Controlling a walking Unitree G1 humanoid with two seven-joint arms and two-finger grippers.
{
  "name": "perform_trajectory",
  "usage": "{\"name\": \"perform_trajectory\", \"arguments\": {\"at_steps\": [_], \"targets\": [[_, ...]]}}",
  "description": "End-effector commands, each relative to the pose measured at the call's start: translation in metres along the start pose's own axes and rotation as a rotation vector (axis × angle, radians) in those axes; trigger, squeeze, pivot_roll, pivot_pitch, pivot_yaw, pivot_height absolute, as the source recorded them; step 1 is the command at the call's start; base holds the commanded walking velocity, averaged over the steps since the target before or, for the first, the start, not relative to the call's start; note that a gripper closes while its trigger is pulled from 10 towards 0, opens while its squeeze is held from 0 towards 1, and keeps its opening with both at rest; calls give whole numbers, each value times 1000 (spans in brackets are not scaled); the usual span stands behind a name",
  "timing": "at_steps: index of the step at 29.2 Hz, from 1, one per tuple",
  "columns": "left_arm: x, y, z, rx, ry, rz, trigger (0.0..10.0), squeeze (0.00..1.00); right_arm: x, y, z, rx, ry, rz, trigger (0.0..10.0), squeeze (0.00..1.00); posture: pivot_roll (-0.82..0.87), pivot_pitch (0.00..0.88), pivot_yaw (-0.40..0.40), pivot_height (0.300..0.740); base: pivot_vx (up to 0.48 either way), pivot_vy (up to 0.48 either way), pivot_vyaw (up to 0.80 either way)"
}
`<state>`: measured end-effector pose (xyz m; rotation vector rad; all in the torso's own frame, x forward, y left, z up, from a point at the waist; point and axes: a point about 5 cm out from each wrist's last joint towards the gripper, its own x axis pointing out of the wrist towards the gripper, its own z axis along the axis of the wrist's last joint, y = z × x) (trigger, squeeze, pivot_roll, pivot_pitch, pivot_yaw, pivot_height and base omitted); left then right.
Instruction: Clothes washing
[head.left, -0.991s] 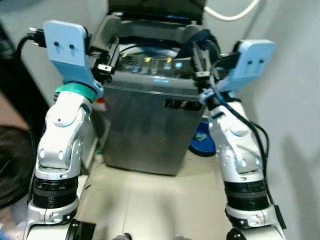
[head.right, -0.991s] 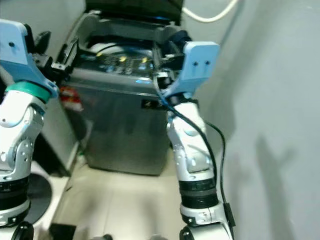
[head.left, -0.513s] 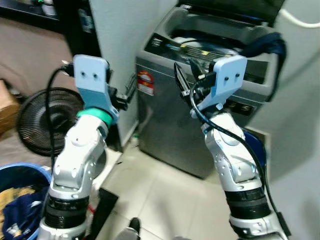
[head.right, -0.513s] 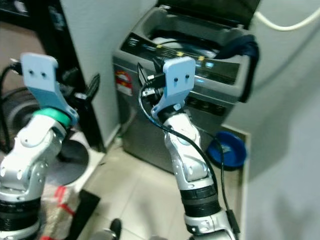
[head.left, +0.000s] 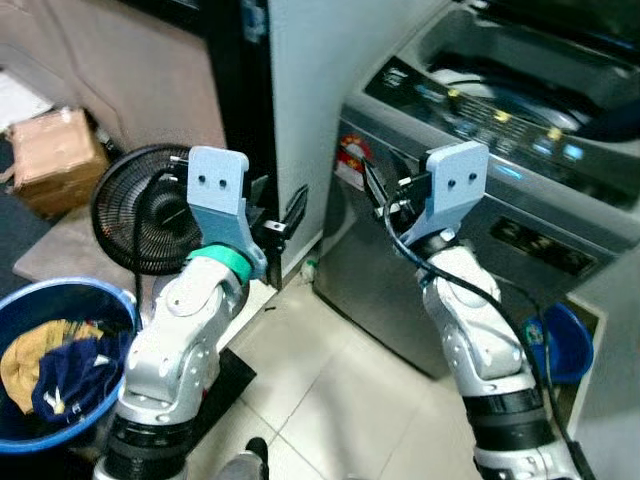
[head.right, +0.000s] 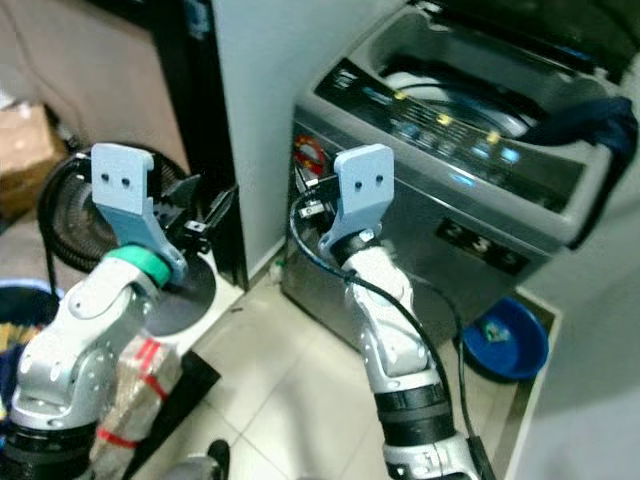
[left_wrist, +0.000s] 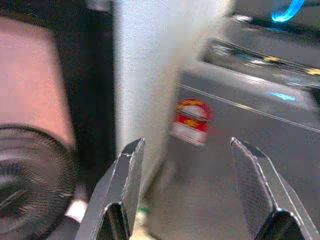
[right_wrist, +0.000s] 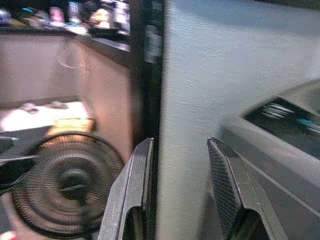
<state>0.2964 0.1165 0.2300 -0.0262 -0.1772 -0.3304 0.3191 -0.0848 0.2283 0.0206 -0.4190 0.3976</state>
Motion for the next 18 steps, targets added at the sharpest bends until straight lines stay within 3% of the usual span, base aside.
{"name": "perform_trajectory", "arguments": {"at_steps": [1,11,18], "targets": [[-3,-7,-8,6,30,-20,10000,0,-5,-6,-11,-12,45,-17,10000,0,49,37,-14,740,0,0,781],[-2,-2,-17,80,49,19,10000,0,-11,-11,-20,-11,75,-44,10000,0,47,37,-8,740,0,0,781],[-3,-3,-17,88,47,25,10000,0,-10,-11,-20,-9,70,-45,10000,0,49,43,-9,740,0,0,781]]}}
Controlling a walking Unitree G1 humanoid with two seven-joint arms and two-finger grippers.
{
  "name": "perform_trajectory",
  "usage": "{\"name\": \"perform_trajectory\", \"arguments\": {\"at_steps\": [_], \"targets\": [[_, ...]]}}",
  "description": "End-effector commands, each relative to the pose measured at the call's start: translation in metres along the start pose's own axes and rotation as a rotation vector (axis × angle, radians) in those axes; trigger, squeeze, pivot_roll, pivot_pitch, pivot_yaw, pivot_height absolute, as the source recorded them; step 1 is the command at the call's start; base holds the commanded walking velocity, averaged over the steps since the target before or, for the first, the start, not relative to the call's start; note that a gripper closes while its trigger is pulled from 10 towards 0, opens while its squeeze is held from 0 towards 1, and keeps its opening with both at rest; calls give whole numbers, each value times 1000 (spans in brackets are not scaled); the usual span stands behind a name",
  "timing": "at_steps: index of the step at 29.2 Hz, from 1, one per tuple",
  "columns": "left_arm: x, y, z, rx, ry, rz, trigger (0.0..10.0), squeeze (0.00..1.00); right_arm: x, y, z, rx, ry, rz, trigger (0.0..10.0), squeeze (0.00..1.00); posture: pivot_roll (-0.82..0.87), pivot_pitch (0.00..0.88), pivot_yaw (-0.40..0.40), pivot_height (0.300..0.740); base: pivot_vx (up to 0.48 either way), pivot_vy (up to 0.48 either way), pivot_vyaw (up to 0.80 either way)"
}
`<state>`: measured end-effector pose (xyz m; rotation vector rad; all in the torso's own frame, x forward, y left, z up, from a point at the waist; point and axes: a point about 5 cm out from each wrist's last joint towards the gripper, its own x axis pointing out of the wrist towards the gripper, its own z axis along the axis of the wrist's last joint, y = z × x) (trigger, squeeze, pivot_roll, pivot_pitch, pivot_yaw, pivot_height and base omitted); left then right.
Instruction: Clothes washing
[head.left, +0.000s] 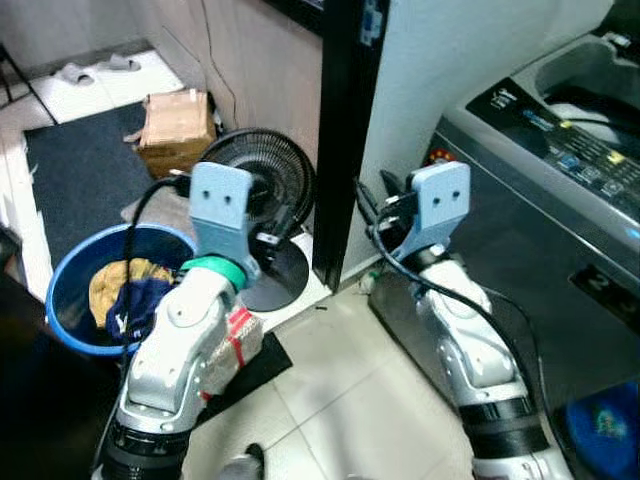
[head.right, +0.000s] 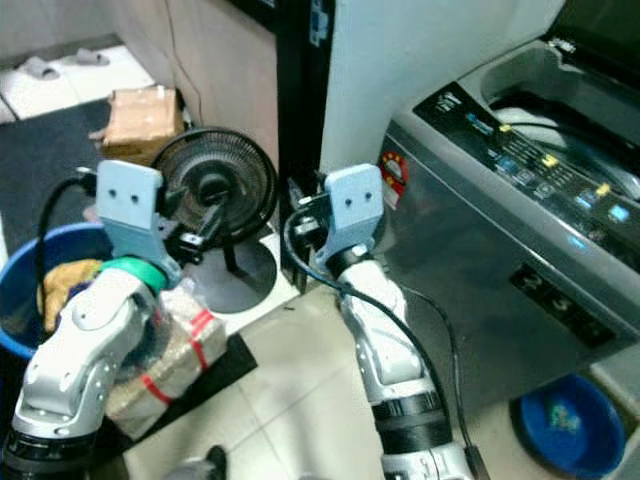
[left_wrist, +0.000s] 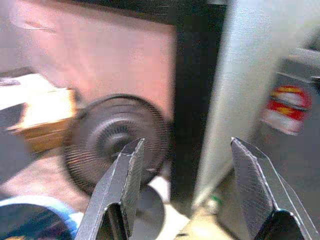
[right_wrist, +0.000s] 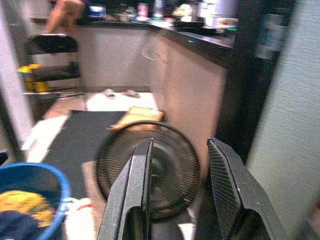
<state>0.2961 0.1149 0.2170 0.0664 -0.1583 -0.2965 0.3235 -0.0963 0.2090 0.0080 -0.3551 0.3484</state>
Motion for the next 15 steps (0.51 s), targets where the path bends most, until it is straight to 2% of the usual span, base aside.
{"name": "perform_trajectory", "arguments": {"at_steps": [1,15], "targets": [[-1,-2,-4,-1,12,-2,10000,0,-2,0,-2,1,4,3,10000,0,49,43,-9,740,0,0,781],[0,-2,-5,10,10,1,10000,0,-2,2,-2,4,1,4,10000,0,47,47,-8,740,0,0,780]]}}
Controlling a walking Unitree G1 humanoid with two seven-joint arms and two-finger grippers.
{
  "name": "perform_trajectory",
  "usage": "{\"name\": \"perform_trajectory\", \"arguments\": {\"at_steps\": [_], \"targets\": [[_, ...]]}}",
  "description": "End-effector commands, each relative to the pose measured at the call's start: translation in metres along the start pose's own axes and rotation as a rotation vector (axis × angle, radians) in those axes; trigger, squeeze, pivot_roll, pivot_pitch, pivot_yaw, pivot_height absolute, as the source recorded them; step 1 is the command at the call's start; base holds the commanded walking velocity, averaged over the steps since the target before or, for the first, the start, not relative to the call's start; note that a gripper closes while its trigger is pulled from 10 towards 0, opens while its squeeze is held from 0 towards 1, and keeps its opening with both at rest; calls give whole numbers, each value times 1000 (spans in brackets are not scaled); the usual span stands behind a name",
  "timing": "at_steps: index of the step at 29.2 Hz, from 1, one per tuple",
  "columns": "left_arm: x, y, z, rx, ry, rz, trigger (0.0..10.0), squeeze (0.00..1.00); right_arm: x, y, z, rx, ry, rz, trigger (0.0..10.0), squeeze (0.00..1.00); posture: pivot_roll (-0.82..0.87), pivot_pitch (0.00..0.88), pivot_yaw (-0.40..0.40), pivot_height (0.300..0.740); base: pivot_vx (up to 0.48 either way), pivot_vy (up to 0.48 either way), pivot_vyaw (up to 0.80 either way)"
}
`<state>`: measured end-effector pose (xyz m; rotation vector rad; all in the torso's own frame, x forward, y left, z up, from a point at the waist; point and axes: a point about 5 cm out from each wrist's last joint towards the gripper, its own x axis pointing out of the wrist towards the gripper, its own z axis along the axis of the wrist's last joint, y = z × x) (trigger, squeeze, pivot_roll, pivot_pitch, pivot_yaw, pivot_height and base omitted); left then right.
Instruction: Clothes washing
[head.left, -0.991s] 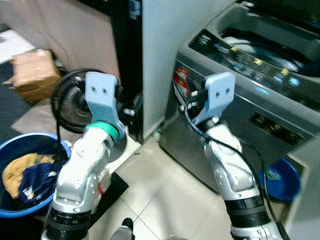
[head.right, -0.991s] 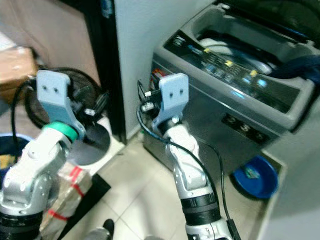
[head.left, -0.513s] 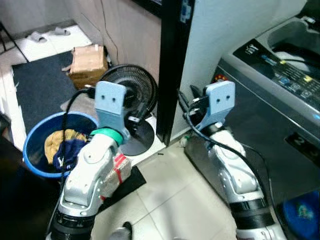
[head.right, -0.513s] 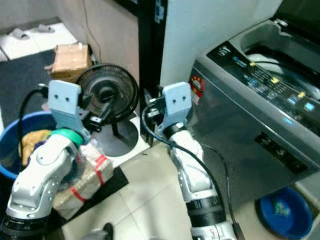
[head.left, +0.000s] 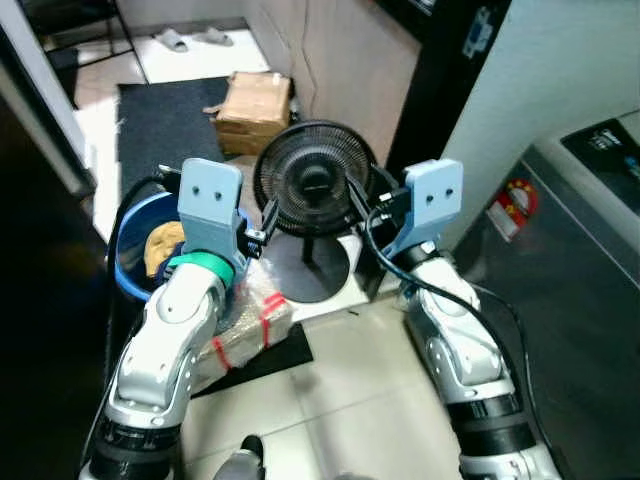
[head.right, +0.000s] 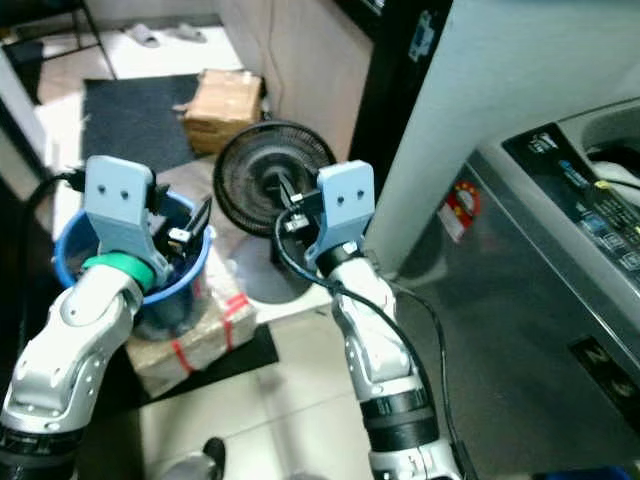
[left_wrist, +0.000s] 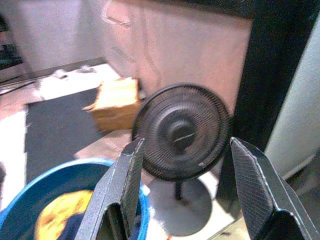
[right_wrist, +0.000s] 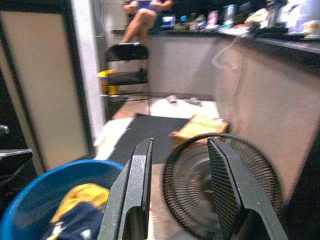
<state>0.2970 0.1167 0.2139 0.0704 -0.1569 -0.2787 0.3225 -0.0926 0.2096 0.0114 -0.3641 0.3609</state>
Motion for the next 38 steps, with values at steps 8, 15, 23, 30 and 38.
{"name": "perform_trajectory", "arguments": {"at_steps": [8,15,23,30,38], "targets": [[0,-4,-2,6,8,-15,10000,0,-2,-2,-3,2,9,-5,10000,0,48,52,-8,740,0,0,777],[0,-3,-3,11,6,-7,10000,0,-2,-1,-3,12,9,-9,10000,0,48,55,-9,740,0,0,775],[1,-1,-3,23,-7,16,10000,0,-2,-2,-2,54,2,-41,10000,0,48,60,-8,740,103,62,550],[2,-1,-3,27,-11,14,10000,0,-2,-2,-2,50,5,-43,10000,0,44,57,-7,740,412,246,0],[2,-1,-3,30,-14,13,10000,0,-2,-2,-2,47,2,-36,10000,0,45,59,-7,740,412,244,0]]}}
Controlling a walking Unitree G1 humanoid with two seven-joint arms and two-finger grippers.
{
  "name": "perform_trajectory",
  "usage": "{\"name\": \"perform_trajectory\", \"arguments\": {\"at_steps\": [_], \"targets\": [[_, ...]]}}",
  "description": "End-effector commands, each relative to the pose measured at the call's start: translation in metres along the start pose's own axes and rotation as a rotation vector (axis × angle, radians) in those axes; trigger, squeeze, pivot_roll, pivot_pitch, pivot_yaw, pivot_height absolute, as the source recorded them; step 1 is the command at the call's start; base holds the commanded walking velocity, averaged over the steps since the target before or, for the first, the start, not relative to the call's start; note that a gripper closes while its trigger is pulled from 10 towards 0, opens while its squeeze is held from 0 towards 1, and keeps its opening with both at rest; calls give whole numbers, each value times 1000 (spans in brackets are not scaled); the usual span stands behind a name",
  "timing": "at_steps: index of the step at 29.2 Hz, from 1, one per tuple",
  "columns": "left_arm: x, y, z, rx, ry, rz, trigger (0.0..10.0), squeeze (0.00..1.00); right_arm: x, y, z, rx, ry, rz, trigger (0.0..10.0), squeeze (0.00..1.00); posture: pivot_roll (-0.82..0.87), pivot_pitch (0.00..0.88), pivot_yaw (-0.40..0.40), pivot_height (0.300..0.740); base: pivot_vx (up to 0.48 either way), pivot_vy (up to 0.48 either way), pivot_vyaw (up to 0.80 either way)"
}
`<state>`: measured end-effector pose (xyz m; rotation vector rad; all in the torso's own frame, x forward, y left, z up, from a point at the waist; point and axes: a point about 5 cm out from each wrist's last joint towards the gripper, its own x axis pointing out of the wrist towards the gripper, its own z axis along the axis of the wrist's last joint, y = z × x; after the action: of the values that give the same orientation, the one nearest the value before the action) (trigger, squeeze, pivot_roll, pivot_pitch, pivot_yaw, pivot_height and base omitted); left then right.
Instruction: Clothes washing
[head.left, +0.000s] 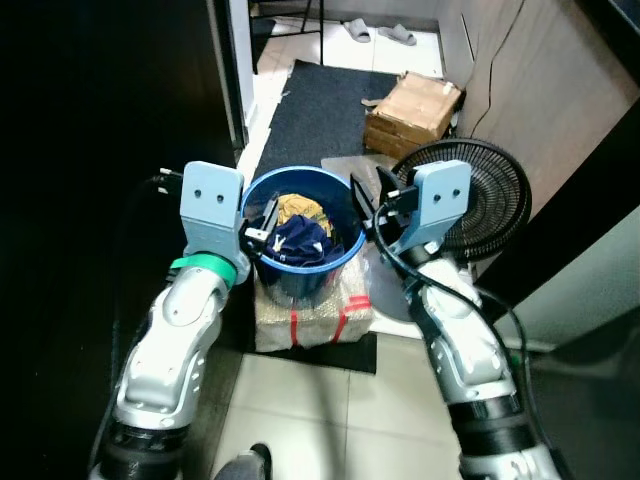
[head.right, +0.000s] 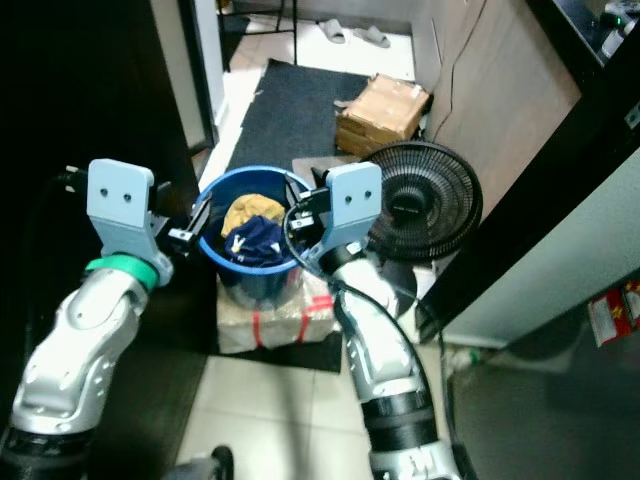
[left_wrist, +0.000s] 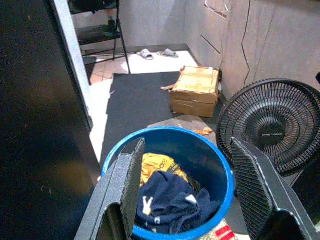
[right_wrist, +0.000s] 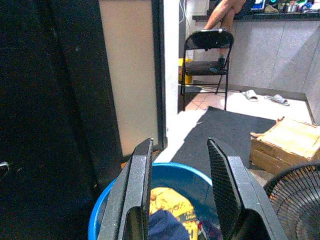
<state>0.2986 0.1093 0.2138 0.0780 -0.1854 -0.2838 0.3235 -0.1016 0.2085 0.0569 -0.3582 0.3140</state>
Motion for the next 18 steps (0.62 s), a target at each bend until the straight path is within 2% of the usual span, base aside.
{"name": "perform_trajectory", "arguments": {"at_steps": [1,4,11,18], "targets": [[-2,5,-3,20,13,18,10000,0,0,7,-1,9,5,20,10000,0,45,59,-7,740,412,244,0],[-2,5,-4,21,13,18,10000,0,0,7,-2,1,11,23,10000,0,45,56,-7,740,412,244,0],[-1,5,-4,20,11,17,10000,0,0,6,-3,-7,21,17,10000,0,41,52,-7,740,411,245,579],[0,5,-4,20,9,17,10000,0,1,6,-2,16,14,11,10000,0,41,53,-6,740,412,244,0]]}}
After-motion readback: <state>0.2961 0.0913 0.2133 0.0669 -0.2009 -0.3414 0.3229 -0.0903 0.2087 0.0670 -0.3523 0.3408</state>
